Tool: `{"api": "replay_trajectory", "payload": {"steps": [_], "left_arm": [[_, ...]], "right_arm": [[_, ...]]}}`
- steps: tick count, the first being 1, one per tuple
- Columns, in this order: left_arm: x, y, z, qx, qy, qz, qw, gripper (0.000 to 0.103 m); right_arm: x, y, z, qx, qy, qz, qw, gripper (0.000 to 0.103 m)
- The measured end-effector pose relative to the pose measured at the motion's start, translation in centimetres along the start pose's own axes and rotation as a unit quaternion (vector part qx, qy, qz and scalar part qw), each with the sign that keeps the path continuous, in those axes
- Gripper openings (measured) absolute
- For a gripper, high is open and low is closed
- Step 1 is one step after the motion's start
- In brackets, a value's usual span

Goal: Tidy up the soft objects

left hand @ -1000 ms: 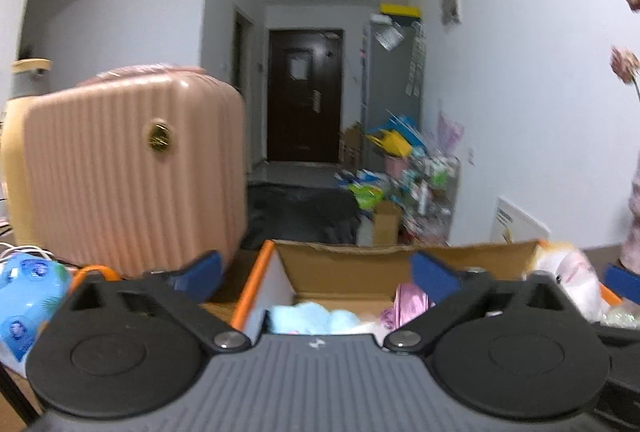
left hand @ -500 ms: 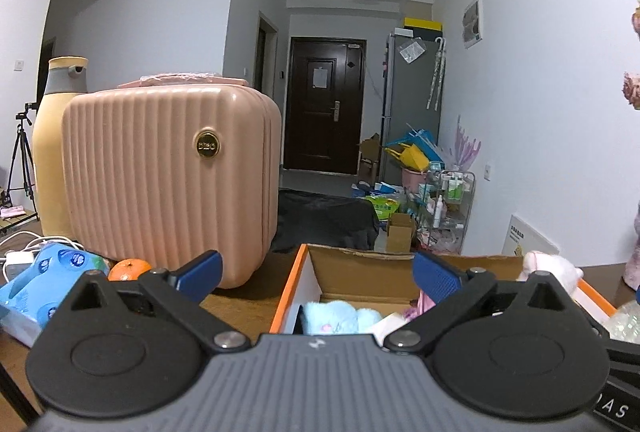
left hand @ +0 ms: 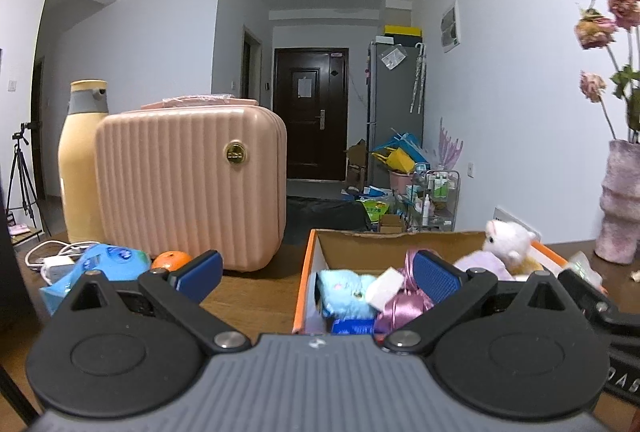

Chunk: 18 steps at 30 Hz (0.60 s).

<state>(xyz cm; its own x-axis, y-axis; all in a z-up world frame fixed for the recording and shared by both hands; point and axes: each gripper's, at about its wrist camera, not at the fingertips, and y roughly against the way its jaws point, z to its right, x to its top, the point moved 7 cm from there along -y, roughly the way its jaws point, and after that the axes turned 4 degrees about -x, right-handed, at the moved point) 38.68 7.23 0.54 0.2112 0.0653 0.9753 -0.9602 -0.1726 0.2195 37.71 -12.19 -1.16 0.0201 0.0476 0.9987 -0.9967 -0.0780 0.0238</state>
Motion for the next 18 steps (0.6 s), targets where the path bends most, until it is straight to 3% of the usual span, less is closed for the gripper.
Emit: {"api": "replay_trajectory", "payload": {"steps": [18], "left_arm": [[-3.6, 13.4, -0.7, -0.041, -0.041, -0.009, 0.9983, 0.103]], "right_arm": [[0.1, 13.5, 2.4, 0.015, -0.004, -0.040, 0.999, 0.103]]}}
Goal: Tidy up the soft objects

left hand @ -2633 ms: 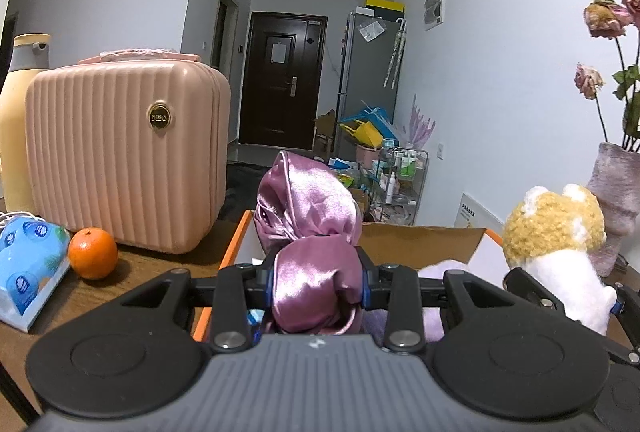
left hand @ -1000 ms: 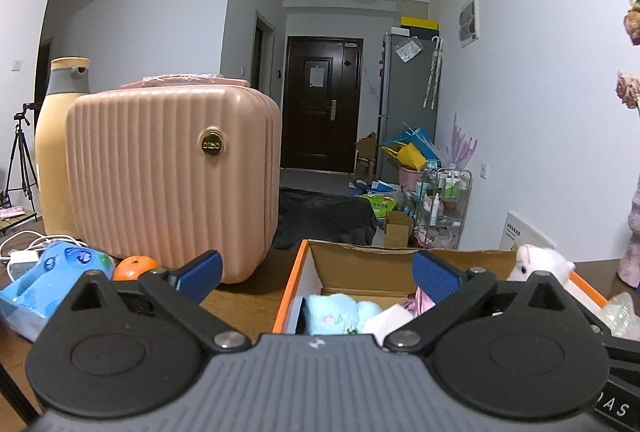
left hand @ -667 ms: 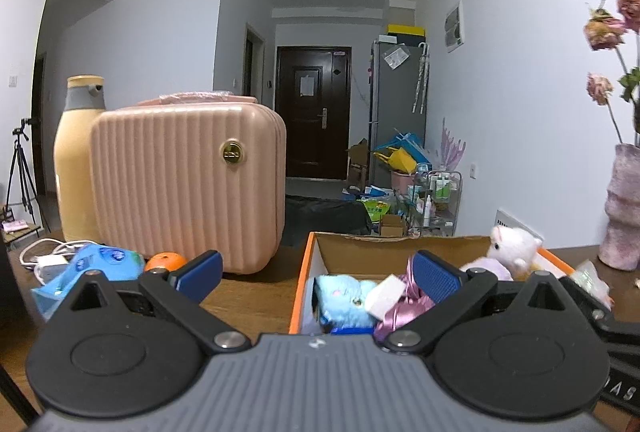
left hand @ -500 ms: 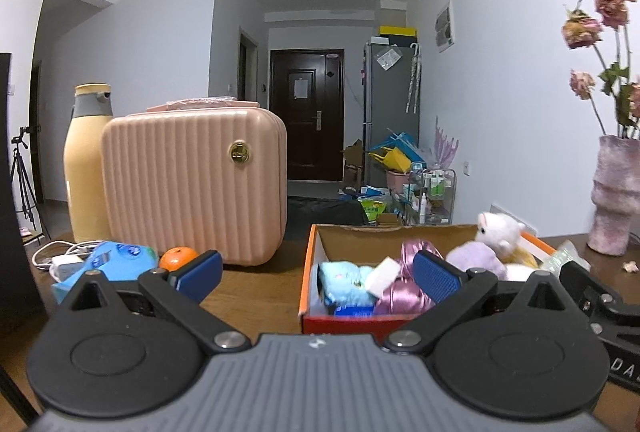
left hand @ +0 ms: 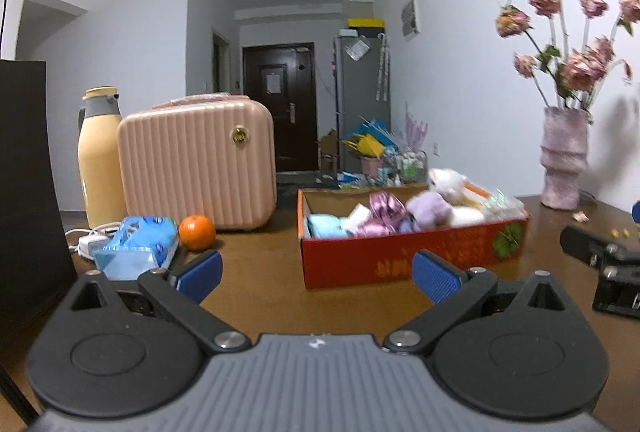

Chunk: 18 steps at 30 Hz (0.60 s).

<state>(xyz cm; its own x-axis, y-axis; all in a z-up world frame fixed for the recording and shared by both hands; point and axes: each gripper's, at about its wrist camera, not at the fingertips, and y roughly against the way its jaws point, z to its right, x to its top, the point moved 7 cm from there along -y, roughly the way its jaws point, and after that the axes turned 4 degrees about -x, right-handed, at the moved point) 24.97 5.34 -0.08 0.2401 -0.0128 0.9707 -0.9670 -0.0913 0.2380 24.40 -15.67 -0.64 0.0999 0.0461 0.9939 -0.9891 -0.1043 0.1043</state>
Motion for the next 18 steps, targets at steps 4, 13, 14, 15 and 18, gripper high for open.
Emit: {"api": "replay_trajectory", "payload": {"steps": [4, 13, 14, 15, 18], "left_arm": [[-1.0, 2.6, 0.4, -0.012, -0.008, -0.007, 0.9999, 0.103], [-2.8, 8.9, 2.2, -0.049, -0.022, -0.004, 0.9986, 0.103], [-3.1, 9.4, 2.4, -0.053, -0.025, -0.005, 0.9983, 0.103], [-3.4, 9.8, 2.6, -0.056, -0.027, -0.006, 0.9981, 0.103], [-3.9, 10.6, 2.8, -0.062, -0.026, -0.008, 0.9977, 0.103]], "right_arm": [[-0.4, 3.0, 0.7, 0.003, -0.013, -0.014, 1.000, 0.103], [-1.6, 7.1, 1.2, 0.012, -0.019, -0.058, 0.998, 0.103], [-1.6, 7.4, 1.3, 0.011, -0.018, -0.059, 0.998, 0.103], [-1.5, 7.7, 1.4, 0.012, -0.018, -0.058, 0.998, 0.103], [-1.4, 8.5, 1.3, 0.013, -0.017, -0.055, 0.998, 0.103]]}}
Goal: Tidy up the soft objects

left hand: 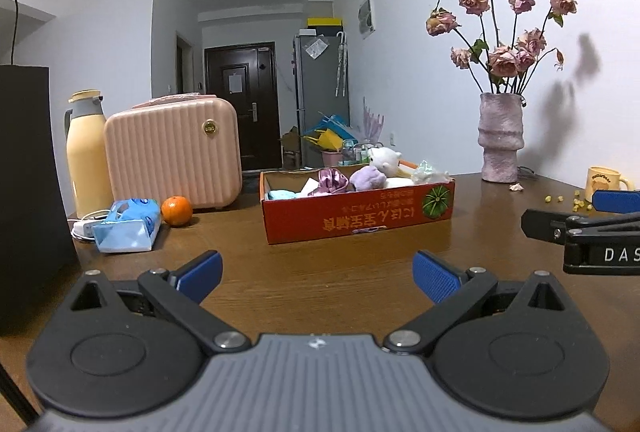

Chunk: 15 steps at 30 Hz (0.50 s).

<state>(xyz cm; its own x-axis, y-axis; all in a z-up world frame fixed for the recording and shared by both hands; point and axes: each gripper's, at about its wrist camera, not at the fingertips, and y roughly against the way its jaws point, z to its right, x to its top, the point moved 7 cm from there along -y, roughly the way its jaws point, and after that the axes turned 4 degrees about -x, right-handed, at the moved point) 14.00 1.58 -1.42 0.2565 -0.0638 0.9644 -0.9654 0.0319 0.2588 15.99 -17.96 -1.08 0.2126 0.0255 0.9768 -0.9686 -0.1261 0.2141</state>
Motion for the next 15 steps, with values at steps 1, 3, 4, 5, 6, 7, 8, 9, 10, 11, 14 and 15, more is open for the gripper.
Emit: {"api": "replay_trajectory", "payload": {"steps": [1, 3, 4, 5, 6, 7, 8, 9, 10, 11, 14, 15], "left_arm": [[-0.10, 0.19, 0.04, -0.001, 0.002, 0.000, 1.0000, 0.103], [-0.09, 0.42, 0.11, -0.003, 0.004, 0.001, 1.0000, 0.103], [-0.06, 0.49, 0.16, -0.002, 0.003, 0.002, 1.0000, 0.103], [-0.02, 0.51, 0.18, -0.002, 0.003, 0.002, 1.0000, 0.103], [-0.02, 0.52, 0.20, -0.003, 0.004, 0.002, 1.0000, 0.103], [0.02, 0.54, 0.29, -0.004, 0.004, 0.002, 1.0000, 0.103], [0.00, 0.60, 0.37, -0.004, 0.003, 0.003, 1.0000, 0.103], [0.01, 0.63, 0.44, -0.004, 0.003, 0.003, 1.0000, 0.103], [0.04, 0.67, 0.43, -0.004, 0.003, 0.004, 1.0000, 0.103], [0.04, 0.73, 0.42, -0.004, 0.003, 0.004, 1.0000, 0.103], [0.04, 0.75, 0.45, -0.004, 0.003, 0.004, 1.0000, 0.103], [0.05, 0.77, 0.48, -0.004, 0.002, 0.005, 1.0000, 0.103]], "right_arm": [[0.05, 0.17, -0.03, 0.001, 0.000, 0.001, 1.000, 0.103], [0.17, 0.43, -0.07, 0.002, 0.001, 0.004, 1.000, 0.103], [0.23, 0.52, -0.10, 0.002, 0.001, 0.005, 1.000, 0.103], [0.25, 0.60, -0.13, 0.003, 0.001, 0.006, 1.000, 0.103], [0.26, 0.70, -0.16, 0.003, 0.002, 0.007, 1.000, 0.103], [0.26, 0.77, -0.19, 0.004, 0.002, 0.008, 1.000, 0.103], [0.28, 0.79, -0.23, 0.004, 0.002, 0.008, 1.000, 0.103], [0.29, 0.84, -0.26, 0.005, 0.002, 0.008, 1.000, 0.103], [0.30, 0.87, -0.26, 0.005, 0.002, 0.009, 1.000, 0.103], [0.30, 0.89, -0.27, 0.005, 0.003, 0.009, 1.000, 0.103], [0.29, 0.91, -0.27, 0.005, 0.002, 0.009, 1.000, 0.103], [0.29, 0.91, -0.27, 0.005, 0.003, 0.009, 1.000, 0.103]]}}
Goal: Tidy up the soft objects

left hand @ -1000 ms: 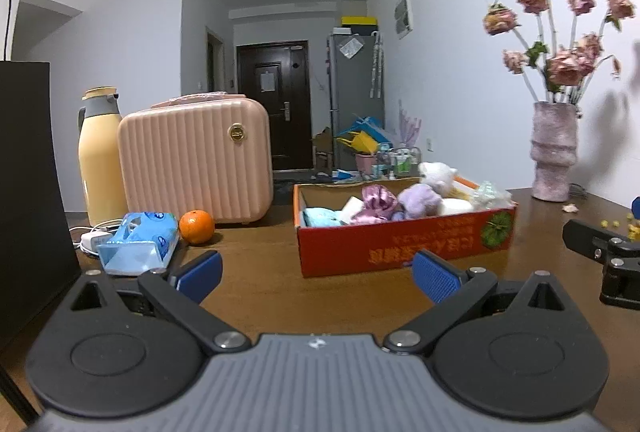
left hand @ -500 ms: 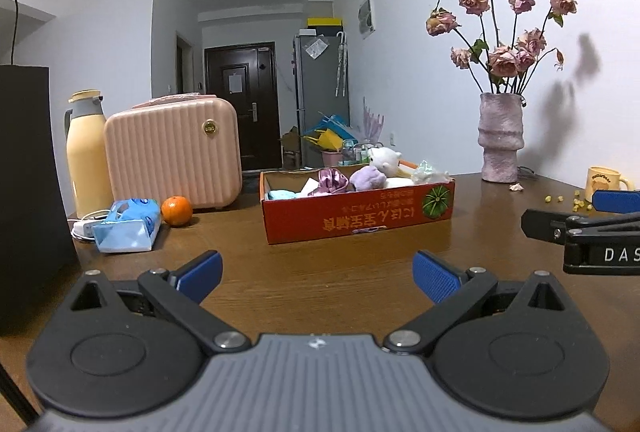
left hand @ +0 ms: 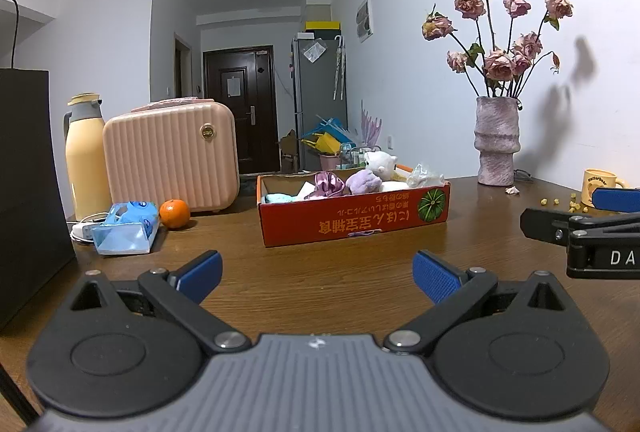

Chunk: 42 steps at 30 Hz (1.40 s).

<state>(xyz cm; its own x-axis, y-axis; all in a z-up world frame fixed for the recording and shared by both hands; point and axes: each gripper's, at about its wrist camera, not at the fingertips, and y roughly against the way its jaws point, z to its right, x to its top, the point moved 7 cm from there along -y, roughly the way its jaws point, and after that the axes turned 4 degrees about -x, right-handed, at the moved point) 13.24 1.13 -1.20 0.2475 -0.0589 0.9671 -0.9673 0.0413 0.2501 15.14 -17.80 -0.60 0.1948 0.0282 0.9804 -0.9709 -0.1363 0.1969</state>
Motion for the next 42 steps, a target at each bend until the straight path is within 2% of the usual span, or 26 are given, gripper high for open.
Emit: {"api": "replay_trajectory", "payload": {"steps": [42], "left_arm": [[0.22, 0.37, -0.06, -0.001, -0.001, 0.008, 1.0000, 0.103]], "right_arm": [[-0.01, 0.12, -0.18, 0.001, 0.002, 0.001, 1.000, 0.103]]}}
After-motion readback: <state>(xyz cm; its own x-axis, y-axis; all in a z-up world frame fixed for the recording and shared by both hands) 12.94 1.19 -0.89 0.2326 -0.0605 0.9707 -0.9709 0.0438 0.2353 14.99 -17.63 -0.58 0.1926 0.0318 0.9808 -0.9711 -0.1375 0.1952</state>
